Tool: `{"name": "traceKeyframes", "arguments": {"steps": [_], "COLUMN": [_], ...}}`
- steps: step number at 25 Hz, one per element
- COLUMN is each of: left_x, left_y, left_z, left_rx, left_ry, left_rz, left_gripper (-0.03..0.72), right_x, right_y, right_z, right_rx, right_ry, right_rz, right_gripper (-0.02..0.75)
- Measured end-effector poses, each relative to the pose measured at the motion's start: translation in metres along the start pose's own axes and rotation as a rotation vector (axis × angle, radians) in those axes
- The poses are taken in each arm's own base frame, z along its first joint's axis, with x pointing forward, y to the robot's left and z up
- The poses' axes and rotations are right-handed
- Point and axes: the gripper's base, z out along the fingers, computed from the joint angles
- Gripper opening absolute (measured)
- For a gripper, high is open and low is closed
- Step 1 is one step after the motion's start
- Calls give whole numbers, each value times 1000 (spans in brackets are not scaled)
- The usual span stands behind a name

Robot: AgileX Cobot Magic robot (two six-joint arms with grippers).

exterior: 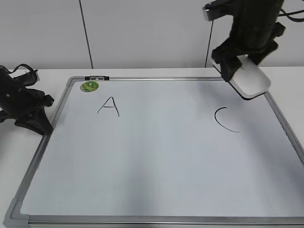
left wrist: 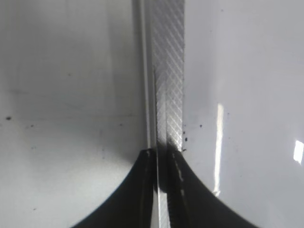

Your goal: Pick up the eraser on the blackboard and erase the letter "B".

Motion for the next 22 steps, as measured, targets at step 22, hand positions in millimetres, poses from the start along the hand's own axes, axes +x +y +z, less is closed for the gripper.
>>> {"name": "traceKeyframes", "arguments": {"steps": [22], "left_x": [0], "left_y": [0], "left_z": [0], "left_rx": [0], "left_ry": [0], "left_rz": [0], "left_gripper": [34], "right_x": [97], "right_y": [-96], "right_z": [82], "right_rx": [-127], "right_ry": [84], "right_rz": [442], "right_gripper": [529]}}
